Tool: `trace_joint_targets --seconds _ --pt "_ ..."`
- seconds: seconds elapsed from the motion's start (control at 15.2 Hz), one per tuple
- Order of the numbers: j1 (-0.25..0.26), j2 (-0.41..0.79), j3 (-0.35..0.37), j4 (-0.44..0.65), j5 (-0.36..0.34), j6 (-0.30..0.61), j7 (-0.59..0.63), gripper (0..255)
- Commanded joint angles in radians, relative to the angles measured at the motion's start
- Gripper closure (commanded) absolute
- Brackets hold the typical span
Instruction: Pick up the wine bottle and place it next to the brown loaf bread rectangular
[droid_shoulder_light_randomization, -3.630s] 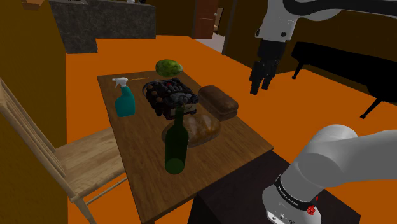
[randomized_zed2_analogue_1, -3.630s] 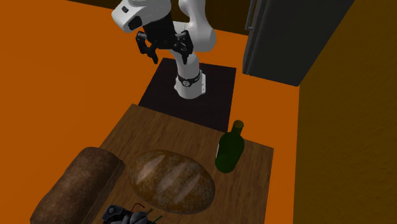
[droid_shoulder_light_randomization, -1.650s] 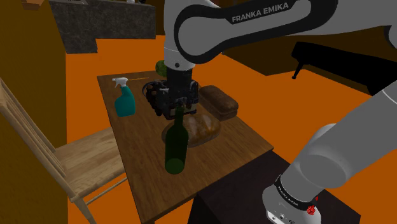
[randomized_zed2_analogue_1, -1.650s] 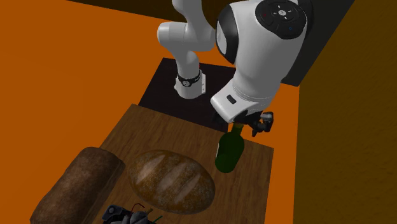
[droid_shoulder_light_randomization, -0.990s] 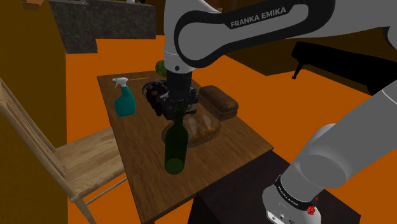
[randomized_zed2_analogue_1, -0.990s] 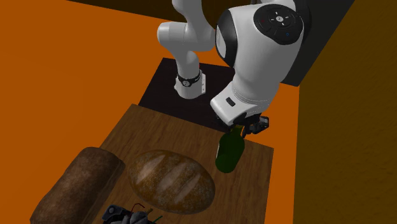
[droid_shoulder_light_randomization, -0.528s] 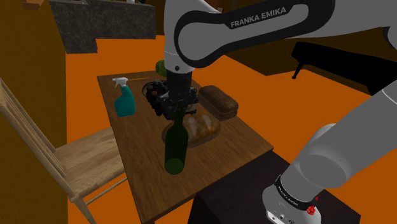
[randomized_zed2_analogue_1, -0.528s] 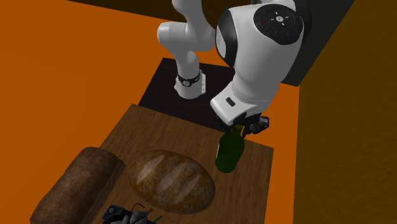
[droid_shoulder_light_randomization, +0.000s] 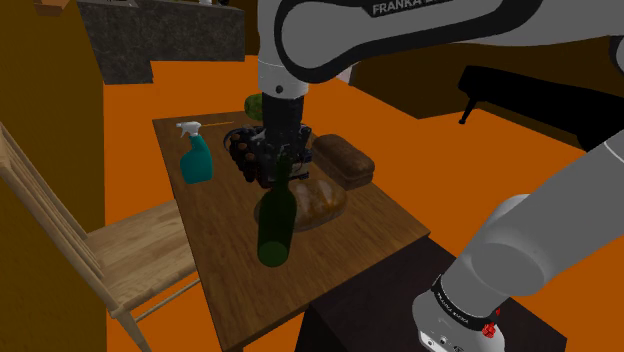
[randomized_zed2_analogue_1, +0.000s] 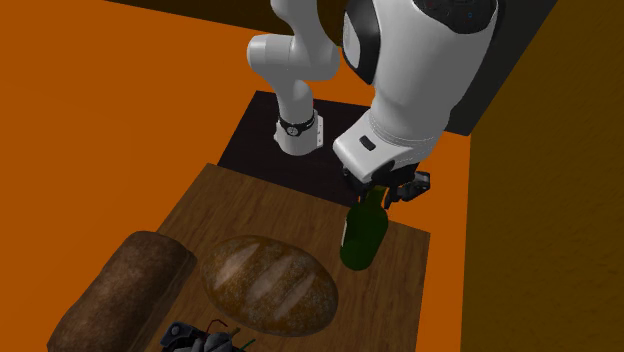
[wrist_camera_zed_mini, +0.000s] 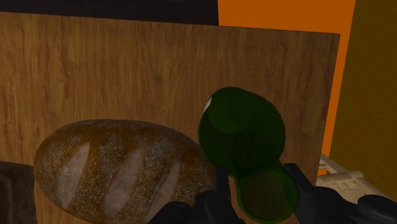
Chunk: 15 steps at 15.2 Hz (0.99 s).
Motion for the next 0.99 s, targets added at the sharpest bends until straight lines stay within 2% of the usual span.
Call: trace_joint_targets --seconds 0.0,0.92 --pt "-0.002 -0.004 -0.005 0.025 -0.001 -0.030 -0.003 255" --pt "-0.009 -0.010 -0.019 0.208 -0.007 -0.218 0.002 255"
